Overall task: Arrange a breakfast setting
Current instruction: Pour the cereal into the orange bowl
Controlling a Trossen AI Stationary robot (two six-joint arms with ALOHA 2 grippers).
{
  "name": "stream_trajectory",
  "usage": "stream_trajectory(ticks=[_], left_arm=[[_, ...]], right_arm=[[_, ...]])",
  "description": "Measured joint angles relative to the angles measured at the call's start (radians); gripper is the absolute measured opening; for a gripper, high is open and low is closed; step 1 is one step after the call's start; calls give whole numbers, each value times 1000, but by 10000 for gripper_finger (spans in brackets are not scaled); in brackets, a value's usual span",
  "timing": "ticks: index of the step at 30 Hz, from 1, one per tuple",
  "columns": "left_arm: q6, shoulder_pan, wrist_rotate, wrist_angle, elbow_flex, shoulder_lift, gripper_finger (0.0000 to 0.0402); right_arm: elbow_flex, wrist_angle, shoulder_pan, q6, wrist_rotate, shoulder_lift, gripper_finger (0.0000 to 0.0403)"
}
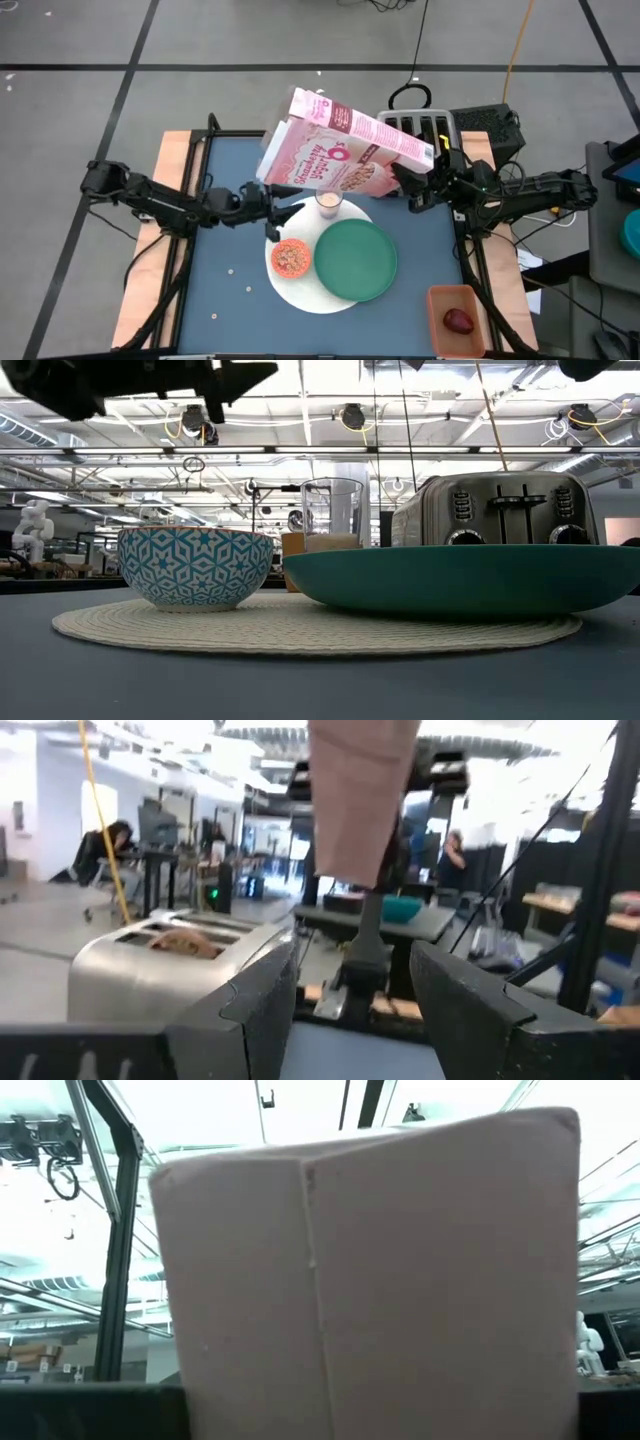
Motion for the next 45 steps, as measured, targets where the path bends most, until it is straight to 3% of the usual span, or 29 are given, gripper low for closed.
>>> stream_trajectory(ticks=[6, 9, 15, 27, 45], left_arm=[[-81, 26, 6, -286, 137, 4, 202], [-92, 33, 1, -311, 166, 3, 202], [0, 31, 29, -92, 130, 10, 202], [36, 81, 113, 512, 130, 324, 202], [35, 130, 275, 507, 356, 490, 202]], right_arm=[[0, -2, 0, 0, 1, 0, 203], [0, -2, 0, 0, 0, 0, 203], [0, -2, 0, 0, 0, 0, 203], [0, -2, 0, 0, -1, 0, 203], [2, -15, 1, 1, -2, -1, 203]])
